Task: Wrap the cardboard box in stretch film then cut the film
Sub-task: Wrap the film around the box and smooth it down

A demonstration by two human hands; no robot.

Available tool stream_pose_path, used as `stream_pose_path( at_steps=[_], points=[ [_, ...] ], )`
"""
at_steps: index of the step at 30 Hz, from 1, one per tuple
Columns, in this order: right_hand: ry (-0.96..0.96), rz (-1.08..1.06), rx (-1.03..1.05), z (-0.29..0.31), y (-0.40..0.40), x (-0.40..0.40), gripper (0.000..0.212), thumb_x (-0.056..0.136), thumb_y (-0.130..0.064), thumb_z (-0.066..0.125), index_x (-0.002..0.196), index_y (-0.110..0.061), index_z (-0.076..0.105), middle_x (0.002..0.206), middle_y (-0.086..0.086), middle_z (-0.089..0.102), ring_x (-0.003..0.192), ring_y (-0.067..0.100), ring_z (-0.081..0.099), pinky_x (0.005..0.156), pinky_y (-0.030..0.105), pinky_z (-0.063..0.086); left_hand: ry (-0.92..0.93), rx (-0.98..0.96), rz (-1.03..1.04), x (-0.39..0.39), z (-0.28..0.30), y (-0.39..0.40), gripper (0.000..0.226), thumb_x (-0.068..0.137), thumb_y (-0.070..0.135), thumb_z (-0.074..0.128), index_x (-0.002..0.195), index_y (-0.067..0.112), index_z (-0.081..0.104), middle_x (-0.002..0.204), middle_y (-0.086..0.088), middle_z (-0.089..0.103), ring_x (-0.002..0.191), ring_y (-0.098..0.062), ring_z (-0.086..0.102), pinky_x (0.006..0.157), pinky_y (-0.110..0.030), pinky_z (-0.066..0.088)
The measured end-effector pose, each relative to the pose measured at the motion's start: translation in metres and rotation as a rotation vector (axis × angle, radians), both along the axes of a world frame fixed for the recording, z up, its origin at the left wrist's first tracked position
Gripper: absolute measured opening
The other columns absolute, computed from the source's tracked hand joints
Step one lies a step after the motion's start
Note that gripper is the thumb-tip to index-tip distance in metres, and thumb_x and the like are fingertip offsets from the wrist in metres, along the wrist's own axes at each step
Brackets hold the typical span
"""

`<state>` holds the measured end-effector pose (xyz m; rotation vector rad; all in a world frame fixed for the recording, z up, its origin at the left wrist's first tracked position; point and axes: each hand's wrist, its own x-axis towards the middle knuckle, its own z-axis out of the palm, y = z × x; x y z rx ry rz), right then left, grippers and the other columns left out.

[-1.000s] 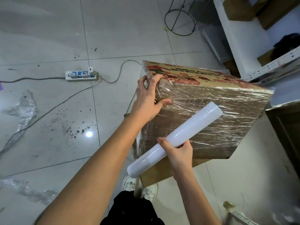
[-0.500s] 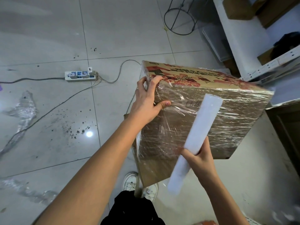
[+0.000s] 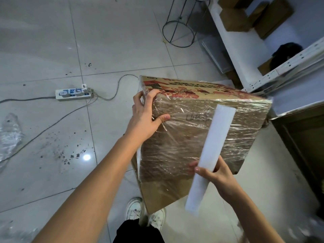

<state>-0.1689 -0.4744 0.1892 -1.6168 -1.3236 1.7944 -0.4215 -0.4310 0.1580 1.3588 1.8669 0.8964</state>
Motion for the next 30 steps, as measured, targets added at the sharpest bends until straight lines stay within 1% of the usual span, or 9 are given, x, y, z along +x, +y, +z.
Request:
stream_pose_path(
  at_steps=[5,8,12,16,20,22,24,27,30],
  points=[
    [0.016,0.021,0.042,0.003,0.012,0.013,0.046,0.069,-0.009,0.071,0.112,-0.007,0.054,0.090,0.013,0.071,0.083,0.023,0.066,0.068,0.028,0.053,-0.011,0.008,-0.010,-0.002,0.002,0.002,0.072,0.080,0.047,0.066,0.128,0.048,0.013,0.140,-0.004,0.013,0.131,-0.034,0.034,0.105,-0.054,0.038],
    [0.034,0.085,0.072,0.001,0.013,0.016,0.042,0.076,-0.009,0.067,0.116,-0.007,0.054,0.093,0.010,0.070,0.087,0.019,0.065,0.075,0.030,0.054,-0.017,-0.020,-0.004,-0.003,0.003,0.003,0.070,0.078,0.056,0.063,0.127,0.050,0.012,0.141,0.001,0.011,0.131,-0.032,0.034,0.104,-0.053,0.039],
    [0.032,0.133,0.108,-0.002,0.010,0.019,0.038,0.080,-0.012,0.065,0.115,-0.004,0.054,0.091,0.005,0.067,0.087,0.017,0.063,0.075,0.031,0.051,-0.016,0.029,-0.006,-0.007,0.002,0.004,0.048,0.089,0.050,0.048,0.125,0.050,0.016,0.141,-0.007,0.014,0.128,-0.035,0.036,0.100,-0.058,0.040],
    [-0.044,0.055,0.193,0.002,0.003,0.039,0.055,0.069,-0.035,0.078,0.106,-0.008,0.049,0.087,0.014,0.067,0.080,0.022,0.066,0.069,0.034,0.054,-0.014,0.030,-0.009,-0.008,0.000,0.006,0.047,0.091,0.044,0.048,0.124,0.050,0.016,0.142,-0.010,0.014,0.130,-0.036,0.033,0.104,-0.058,0.036],
    [-0.118,-0.049,0.269,0.002,0.005,0.050,0.043,0.071,-0.003,0.073,0.100,-0.008,0.042,0.088,0.020,0.065,0.085,0.025,0.068,0.072,0.046,0.056,-0.023,0.043,0.008,-0.004,-0.001,0.003,0.050,0.091,0.042,0.050,0.129,0.046,0.019,0.141,-0.010,0.016,0.131,-0.034,0.032,0.107,-0.051,0.034],
    [-0.146,-0.083,0.271,-0.001,0.009,0.050,0.047,0.072,0.002,0.073,0.106,-0.009,0.042,0.097,0.021,0.064,0.092,0.029,0.067,0.076,0.047,0.057,-0.036,0.036,0.018,-0.003,-0.001,0.002,0.052,0.092,0.038,0.052,0.136,0.038,0.023,0.141,-0.009,0.016,0.130,-0.032,0.033,0.108,-0.048,0.034],
    [-0.170,-0.104,0.267,-0.004,0.014,0.052,0.058,0.068,-0.008,0.080,0.114,-0.008,0.046,0.101,0.018,0.063,0.092,0.026,0.065,0.077,0.046,0.056,-0.047,0.029,0.022,-0.002,0.000,0.001,0.053,0.092,0.036,0.052,0.139,0.033,0.026,0.141,-0.009,0.017,0.130,-0.031,0.032,0.109,-0.047,0.033],
    [-0.254,-0.106,0.271,-0.008,0.020,0.058,0.055,0.056,-0.040,0.086,0.095,-0.012,0.058,0.089,0.017,0.064,0.080,0.022,0.061,0.071,0.048,0.052,-0.057,0.044,0.030,-0.001,0.002,-0.001,0.051,0.093,0.035,0.052,0.138,0.032,0.028,0.139,-0.009,0.018,0.128,-0.028,0.033,0.109,-0.046,0.033],
    [-0.219,-0.139,0.217,-0.012,0.023,0.062,0.048,0.059,-0.029,0.088,0.095,-0.013,0.060,0.088,0.008,0.068,0.084,0.027,0.066,0.072,0.044,0.054,-0.097,0.060,0.060,0.002,0.003,-0.004,0.046,0.094,0.035,0.050,0.136,0.032,0.031,0.137,-0.006,0.019,0.120,-0.017,0.033,0.106,-0.042,0.035]
  ],
)
